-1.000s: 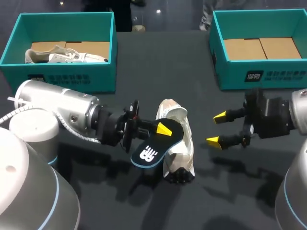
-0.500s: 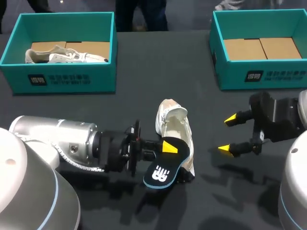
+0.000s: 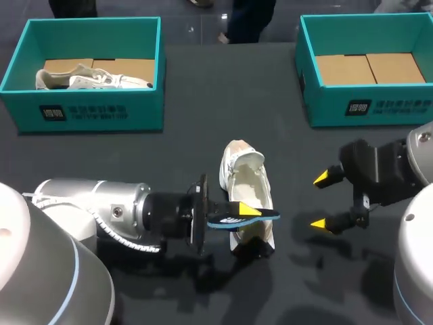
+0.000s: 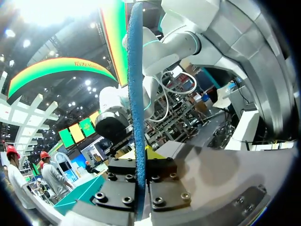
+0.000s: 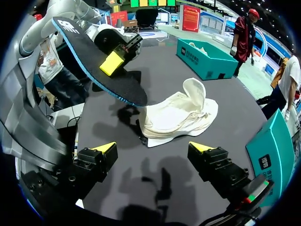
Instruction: Take the shoe out of the shoebox, open the shoe tongue, remove and reinsert the insole, then place the shoe into the shoebox
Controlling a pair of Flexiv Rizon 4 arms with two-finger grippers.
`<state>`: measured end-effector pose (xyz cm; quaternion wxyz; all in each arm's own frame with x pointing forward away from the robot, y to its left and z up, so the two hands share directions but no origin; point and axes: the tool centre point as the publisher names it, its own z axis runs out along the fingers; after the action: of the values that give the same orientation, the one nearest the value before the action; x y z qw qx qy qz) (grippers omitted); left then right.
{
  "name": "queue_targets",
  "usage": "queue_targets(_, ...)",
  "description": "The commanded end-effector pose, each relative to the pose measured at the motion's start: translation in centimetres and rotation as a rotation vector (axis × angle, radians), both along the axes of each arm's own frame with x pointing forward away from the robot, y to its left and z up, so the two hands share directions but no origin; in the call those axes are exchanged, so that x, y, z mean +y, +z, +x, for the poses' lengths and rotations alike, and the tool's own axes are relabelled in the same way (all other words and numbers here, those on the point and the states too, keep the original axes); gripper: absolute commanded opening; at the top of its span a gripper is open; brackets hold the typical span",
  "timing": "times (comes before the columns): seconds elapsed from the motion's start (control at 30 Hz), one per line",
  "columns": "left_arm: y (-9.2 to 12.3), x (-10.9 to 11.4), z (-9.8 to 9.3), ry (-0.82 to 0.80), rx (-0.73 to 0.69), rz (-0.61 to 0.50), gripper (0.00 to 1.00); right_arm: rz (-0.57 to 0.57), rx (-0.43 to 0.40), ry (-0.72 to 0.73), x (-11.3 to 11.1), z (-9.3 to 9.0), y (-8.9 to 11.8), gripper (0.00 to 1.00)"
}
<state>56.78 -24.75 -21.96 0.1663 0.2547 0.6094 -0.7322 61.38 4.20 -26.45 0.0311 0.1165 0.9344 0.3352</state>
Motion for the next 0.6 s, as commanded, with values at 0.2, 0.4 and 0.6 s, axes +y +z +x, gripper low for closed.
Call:
queue_targets(0.2,-0.4,-0.9,0.9,-0.019,-0.001,-0.006,0.0,-0.009,0.013,0.006,1.3,1.7,-1.6,1.0)
queue_targets(0.4,-1.6,-0.5,1.4,0.017,0.014,-0.031,0.0,-0.057,0.041,0.039,2.6,2.6,-2.7,1.0)
queue_targets(0.6,-2.7,0.3,2.0,0.059,0.019,-0.051,0.0,-0.087,0.081,0.061,3.9,3.5,-4.8,1.0)
